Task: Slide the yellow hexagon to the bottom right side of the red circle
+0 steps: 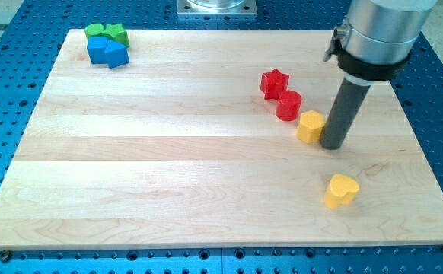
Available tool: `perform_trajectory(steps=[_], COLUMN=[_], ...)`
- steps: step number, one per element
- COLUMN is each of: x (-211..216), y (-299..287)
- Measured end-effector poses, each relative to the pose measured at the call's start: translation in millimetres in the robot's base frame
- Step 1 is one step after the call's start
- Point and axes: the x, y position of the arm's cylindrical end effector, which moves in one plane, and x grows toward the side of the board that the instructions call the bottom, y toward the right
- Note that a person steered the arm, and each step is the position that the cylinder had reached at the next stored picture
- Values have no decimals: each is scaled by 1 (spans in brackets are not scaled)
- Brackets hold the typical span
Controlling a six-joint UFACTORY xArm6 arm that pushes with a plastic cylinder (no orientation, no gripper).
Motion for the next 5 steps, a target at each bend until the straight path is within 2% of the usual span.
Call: perform_trajectory(steps=[3, 4, 5], x=[1, 10, 43], y=[-11, 6, 51])
